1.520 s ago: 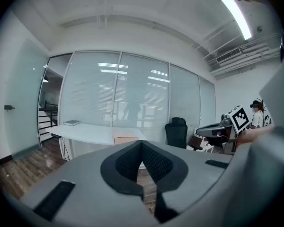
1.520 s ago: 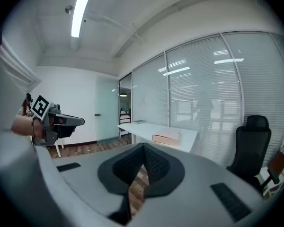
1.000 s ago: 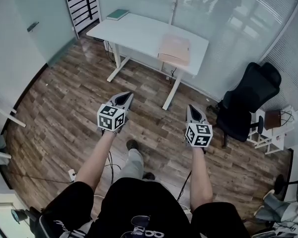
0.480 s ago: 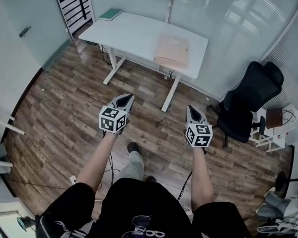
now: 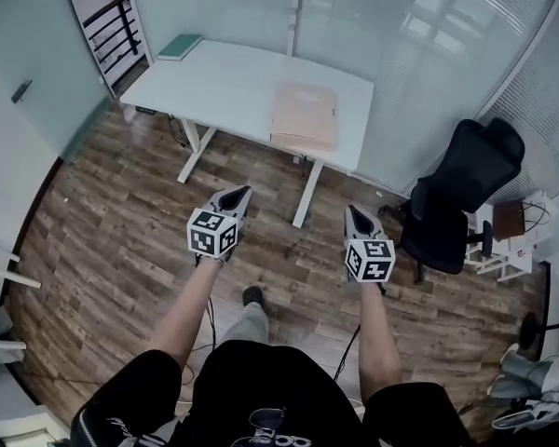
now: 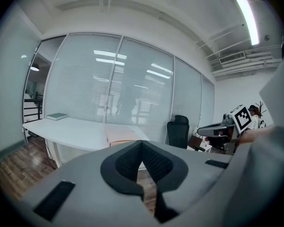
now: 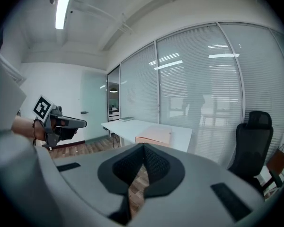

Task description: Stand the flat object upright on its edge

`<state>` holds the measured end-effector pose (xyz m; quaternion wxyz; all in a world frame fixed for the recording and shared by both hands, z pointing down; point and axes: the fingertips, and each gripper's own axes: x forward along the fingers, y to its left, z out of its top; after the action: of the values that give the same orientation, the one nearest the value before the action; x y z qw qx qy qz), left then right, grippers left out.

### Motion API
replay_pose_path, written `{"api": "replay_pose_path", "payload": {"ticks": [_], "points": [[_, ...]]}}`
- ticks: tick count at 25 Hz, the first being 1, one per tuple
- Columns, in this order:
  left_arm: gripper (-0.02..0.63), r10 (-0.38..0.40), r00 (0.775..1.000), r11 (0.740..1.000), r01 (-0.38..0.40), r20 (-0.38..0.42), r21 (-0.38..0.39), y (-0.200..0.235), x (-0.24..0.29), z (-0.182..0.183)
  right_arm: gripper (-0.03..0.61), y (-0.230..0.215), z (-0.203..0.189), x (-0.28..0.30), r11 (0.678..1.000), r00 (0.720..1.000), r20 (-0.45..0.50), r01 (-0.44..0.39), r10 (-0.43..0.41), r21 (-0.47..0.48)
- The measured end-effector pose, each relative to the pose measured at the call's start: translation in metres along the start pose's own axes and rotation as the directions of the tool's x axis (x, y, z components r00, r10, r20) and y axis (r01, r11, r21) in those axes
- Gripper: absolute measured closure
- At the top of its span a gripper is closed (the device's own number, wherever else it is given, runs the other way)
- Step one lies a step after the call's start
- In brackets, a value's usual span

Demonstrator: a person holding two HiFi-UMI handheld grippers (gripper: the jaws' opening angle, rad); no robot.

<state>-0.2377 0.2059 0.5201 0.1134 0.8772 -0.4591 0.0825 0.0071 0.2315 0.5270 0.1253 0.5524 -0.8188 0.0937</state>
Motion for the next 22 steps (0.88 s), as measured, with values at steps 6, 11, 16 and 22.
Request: {"api": "replay_pose_path", "payload": {"ticks": [6,11,16,22], "points": [[0.592,-0.052,0.999,0.999,0.052,-0.005,0.002,0.021,0.047,0.015,0.557,-0.02,0.014,0.037,0.999,0.999,-0.01,0.039,-0.039,0.005],[0.592,-0.081,0.997,0.997,0.081,-0.005,0.008,0.047,0.08,0.03,0.557,-0.031,0.028,0.071,0.998,0.998,-0.013,0.065,-0.065,0.02],[0.592,-0.109,0.994,0.994,0.109,-0.008,0.016,0.067,0.105,0.038,0.557,-0.03,0.035,0.1,0.997,0.997,-0.014,0.078,-0.078,0.018],[0.594,-0.124,0.992,0.992,0.125,-0.025,0.011,0.081,0.132,0.041,0.557,-0.034,0.039,0.123,0.997,0.997,-0.02,0.081,-0.08,0.02]]}}
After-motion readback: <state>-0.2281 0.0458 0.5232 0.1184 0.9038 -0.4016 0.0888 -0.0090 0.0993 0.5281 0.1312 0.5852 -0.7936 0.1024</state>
